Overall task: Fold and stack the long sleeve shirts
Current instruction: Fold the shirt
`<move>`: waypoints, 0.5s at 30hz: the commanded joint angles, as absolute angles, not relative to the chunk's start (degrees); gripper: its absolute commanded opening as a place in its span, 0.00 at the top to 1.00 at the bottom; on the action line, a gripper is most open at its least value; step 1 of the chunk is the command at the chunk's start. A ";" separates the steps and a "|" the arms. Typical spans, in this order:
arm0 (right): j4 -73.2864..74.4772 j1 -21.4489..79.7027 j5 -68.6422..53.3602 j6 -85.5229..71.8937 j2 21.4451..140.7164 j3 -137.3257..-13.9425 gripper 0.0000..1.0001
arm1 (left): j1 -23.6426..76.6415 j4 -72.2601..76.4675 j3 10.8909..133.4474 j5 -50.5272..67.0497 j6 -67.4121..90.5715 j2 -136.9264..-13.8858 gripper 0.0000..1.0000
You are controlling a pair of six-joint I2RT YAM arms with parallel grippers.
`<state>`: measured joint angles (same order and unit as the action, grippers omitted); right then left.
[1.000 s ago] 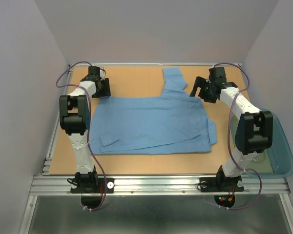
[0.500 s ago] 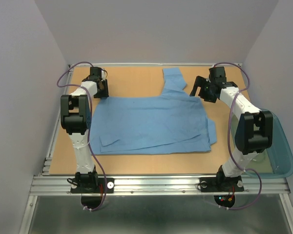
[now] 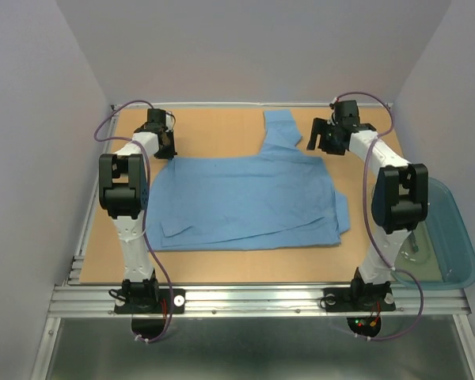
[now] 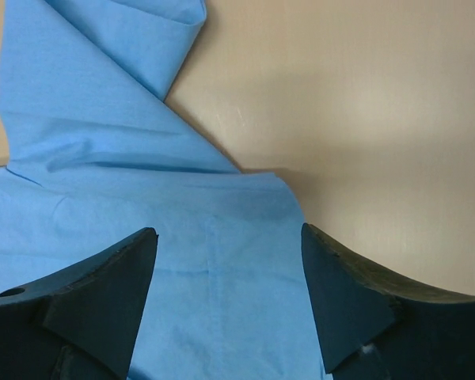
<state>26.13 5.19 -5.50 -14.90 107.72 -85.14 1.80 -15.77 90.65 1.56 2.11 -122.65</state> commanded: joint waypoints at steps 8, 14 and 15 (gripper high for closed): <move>23.12 4.92 -17.84 -1.42 119.61 -99.04 0.40 | 2.11 -17.40 88.42 2.02 1.06 -121.91 0.92; 22.85 5.89 -18.55 3.16 123.66 -99.93 0.40 | 2.55 -17.31 88.16 2.02 1.23 -121.90 0.92; 22.76 6.41 -18.37 4.82 123.92 -99.76 0.40 | 2.55 -17.31 88.07 2.02 1.32 -121.73 0.92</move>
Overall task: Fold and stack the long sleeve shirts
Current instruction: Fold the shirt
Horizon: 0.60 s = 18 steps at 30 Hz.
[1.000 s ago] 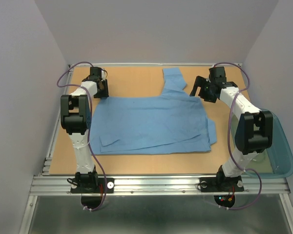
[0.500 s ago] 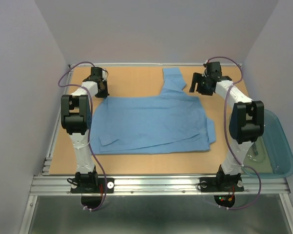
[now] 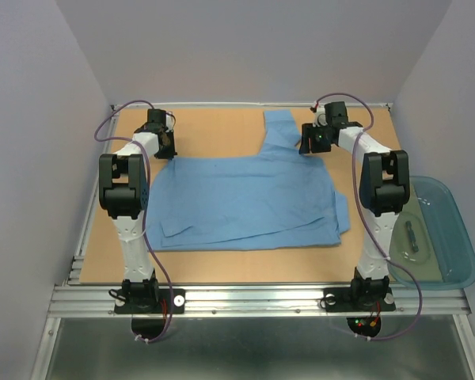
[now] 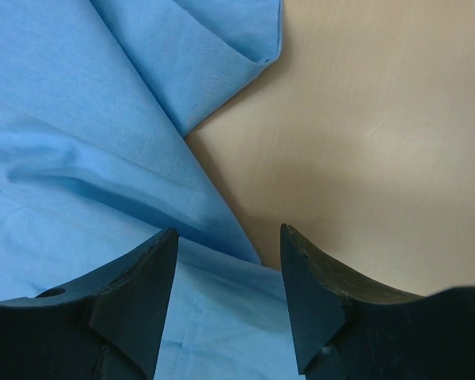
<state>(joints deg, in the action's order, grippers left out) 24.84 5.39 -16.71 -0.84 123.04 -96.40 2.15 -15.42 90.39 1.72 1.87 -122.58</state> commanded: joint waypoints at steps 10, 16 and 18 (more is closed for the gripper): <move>16.18 7.82 -17.14 6.86 127.00 -96.94 0.43 | 2.81 -17.05 87.72 1.41 1.49 -121.55 0.92; 16.00 8.52 -17.14 7.82 129.28 -98.79 0.45 | 2.81 -16.88 87.36 1.14 1.58 -121.73 0.92; 16.00 8.61 -17.31 8.17 129.72 -98.44 0.49 | 2.81 -16.87 87.28 0.97 1.50 -121.73 0.92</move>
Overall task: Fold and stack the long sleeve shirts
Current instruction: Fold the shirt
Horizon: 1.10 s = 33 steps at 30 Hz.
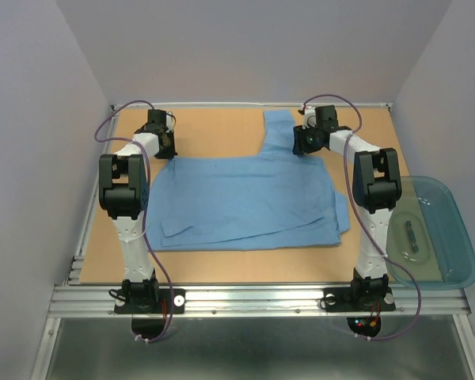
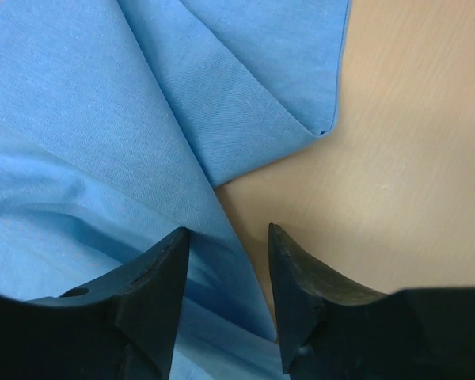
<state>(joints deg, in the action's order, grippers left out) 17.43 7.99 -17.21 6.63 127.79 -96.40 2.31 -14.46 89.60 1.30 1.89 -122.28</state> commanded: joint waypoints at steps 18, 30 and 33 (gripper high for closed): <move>16.08 8.70 -9.32 11.25 125.95 -114.61 1.00 | 2.81 -16.97 90.44 -5.45 2.20 -116.73 1.00; 16.08 8.79 -10.20 9.15 115.85 -99.34 0.99 | 2.81 -14.68 84.21 -9.93 5.71 -110.84 1.00; 15.91 8.70 -10.02 8.27 113.74 -95.38 0.99 | 2.81 -13.71 81.23 -10.28 6.59 -107.67 1.00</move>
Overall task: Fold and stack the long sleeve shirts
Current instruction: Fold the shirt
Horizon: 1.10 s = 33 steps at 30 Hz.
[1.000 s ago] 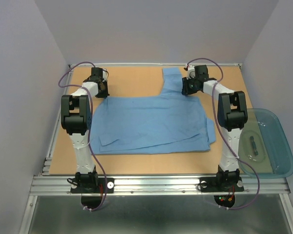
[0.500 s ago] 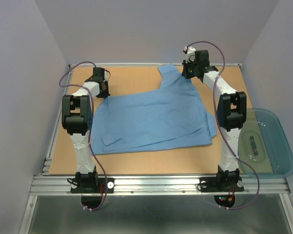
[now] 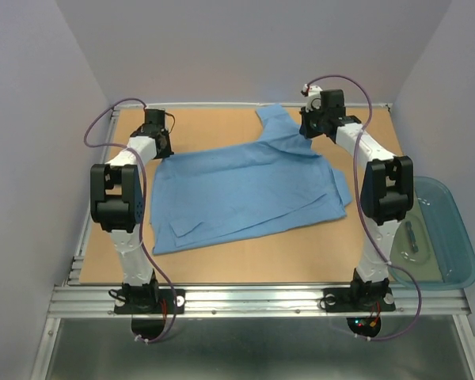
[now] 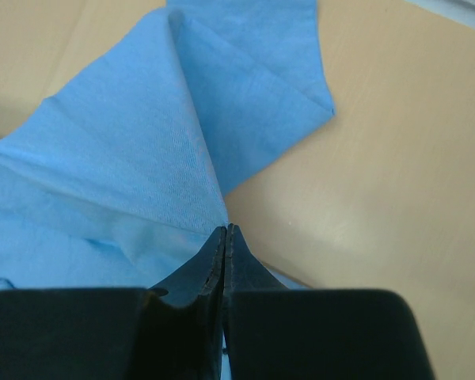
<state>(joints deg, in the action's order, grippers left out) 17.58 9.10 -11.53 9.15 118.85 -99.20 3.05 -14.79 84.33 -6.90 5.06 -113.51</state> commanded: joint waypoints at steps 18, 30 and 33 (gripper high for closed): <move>12.40 9.23 -13.09 1.06 103.10 -76.39 0.99 | 6.15 -9.67 64.26 -15.46 13.97 -97.29 0.99; 8.53 9.49 -11.17 -7.82 96.86 -65.57 0.99 | 6.94 -8.35 62.23 -20.66 14.94 -95.19 0.87; 8.00 9.49 -9.76 -8.70 94.75 -64.34 0.99 | 7.91 -6.78 61.44 -20.48 13.80 -92.99 0.83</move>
<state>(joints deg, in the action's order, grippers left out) 11.79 9.19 -12.73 -6.22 98.87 -65.80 7.07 -9.19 62.37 -17.28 15.09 -98.06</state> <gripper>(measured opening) 0.012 0.154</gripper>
